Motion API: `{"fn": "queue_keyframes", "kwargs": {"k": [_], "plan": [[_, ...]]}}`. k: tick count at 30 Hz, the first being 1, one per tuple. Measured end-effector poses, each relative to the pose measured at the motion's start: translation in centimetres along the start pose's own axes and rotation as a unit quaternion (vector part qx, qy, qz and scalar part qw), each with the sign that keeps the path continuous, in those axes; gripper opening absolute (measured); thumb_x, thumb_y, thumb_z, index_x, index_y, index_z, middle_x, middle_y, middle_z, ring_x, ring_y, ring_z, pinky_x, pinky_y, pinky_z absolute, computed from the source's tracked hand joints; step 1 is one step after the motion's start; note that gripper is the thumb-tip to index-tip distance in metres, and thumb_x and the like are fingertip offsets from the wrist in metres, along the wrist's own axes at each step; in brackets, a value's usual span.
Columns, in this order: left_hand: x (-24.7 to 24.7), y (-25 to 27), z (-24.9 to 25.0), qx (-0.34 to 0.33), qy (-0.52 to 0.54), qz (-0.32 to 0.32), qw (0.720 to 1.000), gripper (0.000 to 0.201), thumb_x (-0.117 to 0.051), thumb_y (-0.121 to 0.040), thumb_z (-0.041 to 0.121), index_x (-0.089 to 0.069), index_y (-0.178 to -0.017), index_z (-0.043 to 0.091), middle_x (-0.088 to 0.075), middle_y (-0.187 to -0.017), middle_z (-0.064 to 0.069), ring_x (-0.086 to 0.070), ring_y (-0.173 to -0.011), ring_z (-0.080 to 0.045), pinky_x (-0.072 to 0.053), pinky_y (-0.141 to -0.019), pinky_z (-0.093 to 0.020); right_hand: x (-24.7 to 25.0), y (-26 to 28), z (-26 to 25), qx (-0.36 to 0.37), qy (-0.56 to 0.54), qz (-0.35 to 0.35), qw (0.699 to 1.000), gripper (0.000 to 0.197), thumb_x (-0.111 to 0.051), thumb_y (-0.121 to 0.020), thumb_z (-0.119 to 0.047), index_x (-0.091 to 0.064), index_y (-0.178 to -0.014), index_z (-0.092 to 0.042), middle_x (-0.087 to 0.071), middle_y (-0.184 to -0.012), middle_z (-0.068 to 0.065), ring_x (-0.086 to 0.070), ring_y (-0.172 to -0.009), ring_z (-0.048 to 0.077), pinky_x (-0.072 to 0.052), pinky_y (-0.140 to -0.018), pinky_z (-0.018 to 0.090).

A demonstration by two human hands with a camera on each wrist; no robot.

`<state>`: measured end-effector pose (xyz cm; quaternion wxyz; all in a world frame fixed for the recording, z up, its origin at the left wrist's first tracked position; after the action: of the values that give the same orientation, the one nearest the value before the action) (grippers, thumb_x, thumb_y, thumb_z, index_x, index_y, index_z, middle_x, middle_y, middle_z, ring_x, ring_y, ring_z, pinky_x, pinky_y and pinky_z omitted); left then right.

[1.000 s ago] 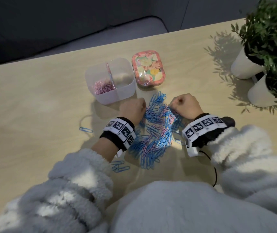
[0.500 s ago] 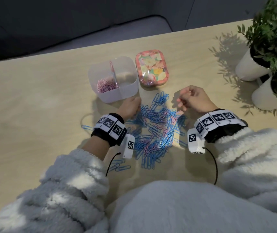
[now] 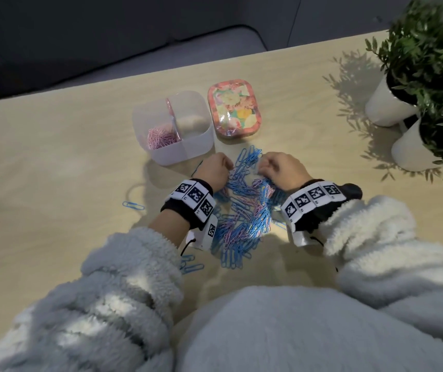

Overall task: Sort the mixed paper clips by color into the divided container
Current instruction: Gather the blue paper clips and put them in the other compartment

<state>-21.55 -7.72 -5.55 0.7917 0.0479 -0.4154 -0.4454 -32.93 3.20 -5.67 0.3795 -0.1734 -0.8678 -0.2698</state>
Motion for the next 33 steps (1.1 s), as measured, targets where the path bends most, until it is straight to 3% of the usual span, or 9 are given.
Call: {"fn": "queue_keyframes", "kwargs": {"k": [6,9,13,18,21,25,27,30,33], "plan": [[0.2,0.4,1.1,-0.054,-0.113,0.045,0.991,0.024,-0.042,-0.094,0.025,-0.056,-0.098,0.006,-0.067,-0.096,-0.012,-0.061,-0.091,-0.030,-0.046,-0.075,-0.034,3.6,0.9,3.5,-0.056,-0.056,0.095,0.992,0.008,-0.060,-0.080,-0.022,-0.063,-0.082,-0.029,-0.072,-0.087,0.004,-0.064,-0.082,0.026,-0.052,-0.081,0.039],[-0.2,0.7,1.8,-0.078,-0.162,0.045,0.983,0.020,-0.050,-0.092,0.026,-0.055,-0.101,0.008,-0.065,-0.103,-0.010,-0.059,-0.096,-0.028,-0.041,-0.073,-0.032,1.7,1.7,0.9,0.006,-0.029,0.036,0.999,0.006,-0.063,-0.081,-0.027,-0.067,-0.085,-0.027,-0.066,-0.073,0.003,-0.059,-0.071,0.023,-0.048,-0.069,0.033],[-0.5,0.9,2.3,-0.076,-0.182,0.033,0.980,0.015,-0.052,-0.090,0.019,-0.059,-0.095,0.007,-0.064,-0.097,-0.011,-0.058,-0.092,-0.028,-0.044,-0.075,-0.035,-0.5,2.3,-1.8,0.041,0.044,-0.020,0.998,0.010,-0.067,-0.080,-0.030,-0.064,-0.084,-0.022,-0.042,-0.054,-0.007,-0.044,-0.060,0.016,-0.028,-0.051,0.029],[-0.9,0.5,0.2,-0.030,-0.087,-0.038,0.995,0.030,-0.049,-0.088,0.013,-0.046,-0.059,0.011,-0.049,-0.065,-0.010,-0.047,-0.063,-0.022,-0.037,-0.061,-0.030,0.0,1.9,-0.7,0.014,-0.117,-0.009,0.993,0.021,-0.070,-0.080,-0.016,-0.054,-0.068,-0.023,-0.048,-0.058,-0.002,-0.045,-0.055,0.009,-0.035,-0.056,0.024],[0.4,0.5,-0.5,-0.025,0.004,-0.027,0.999,0.025,-0.049,-0.091,0.015,-0.047,-0.066,0.010,-0.051,-0.070,-0.009,-0.046,-0.063,-0.018,-0.036,-0.061,-0.028,1.9,2.7,0.7,-0.012,-0.270,0.017,0.962,0.027,-0.068,-0.080,-0.002,-0.056,-0.064,-0.020,-0.042,-0.052,0.004,-0.035,-0.038,-0.001,-0.031,-0.045,0.012],[1.4,0.8,0.0,-0.038,0.026,-0.030,0.998,0.021,-0.049,-0.092,0.017,-0.050,-0.073,0.009,-0.046,-0.071,-0.014,-0.037,-0.054,-0.013,-0.030,-0.053,-0.025,3.7,3.7,2.5,-0.032,-0.255,0.009,0.966,0.025,-0.066,-0.080,0.000,-0.056,-0.066,-0.017,-0.059,-0.044,-0.013,-0.046,-0.039,-0.007,-0.034,-0.046,0.003],[1.7,0.8,0.8,-0.041,0.022,-0.041,0.998,0.020,-0.048,-0.093,0.018,-0.052,-0.075,0.008,-0.049,-0.074,-0.014,-0.043,-0.048,-0.007,-0.034,-0.054,-0.025,4.3,4.1,3.4,-0.045,-0.242,0.017,0.969,0.026,-0.064,-0.082,0.003,-0.055,-0.066,-0.016,-0.060,-0.044,-0.015,-0.048,-0.039,-0.008,-0.036,-0.044,0.003],[1.8,0.5,3.3,-0.059,0.017,-0.056,0.997,0.018,-0.046,-0.093,0.016,-0.056,-0.082,0.007,-0.059,-0.082,-0.009,-0.046,-0.039,0.000,-0.036,-0.043,-0.012,4.4,4.6,4.1,-0.063,-0.296,0.017,0.953,0.013,-0.060,-0.083,0.006,-0.061,-0.083,-0.007,-0.058,-0.059,-0.001,-0.047,-0.036,-0.004,-0.037,-0.042,0.005],[0.8,0.1,5.2,-0.055,0.027,-0.090,0.994,0.022,-0.045,-0.094,0.015,-0.057,-0.080,0.005,-0.061,-0.077,-0.003,-0.043,-0.047,-0.004,-0.036,-0.041,-0.010,3.6,5.0,3.9,-0.072,-0.353,-0.012,0.933,0.013,-0.055,-0.088,0.002,-0.063,-0.098,0.004,-0.058,-0.043,-0.007,-0.042,-0.034,0.000,-0.032,-0.036,0.008]]}}
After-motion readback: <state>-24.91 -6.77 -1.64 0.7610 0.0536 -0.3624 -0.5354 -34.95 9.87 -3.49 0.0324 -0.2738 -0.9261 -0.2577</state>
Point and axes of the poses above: each hand's wrist, its own y-axis away from the middle knuckle, its own x-axis out of the back of the hand, z = x × y, the point moved 10 cm from there along -y, towards the middle knuckle
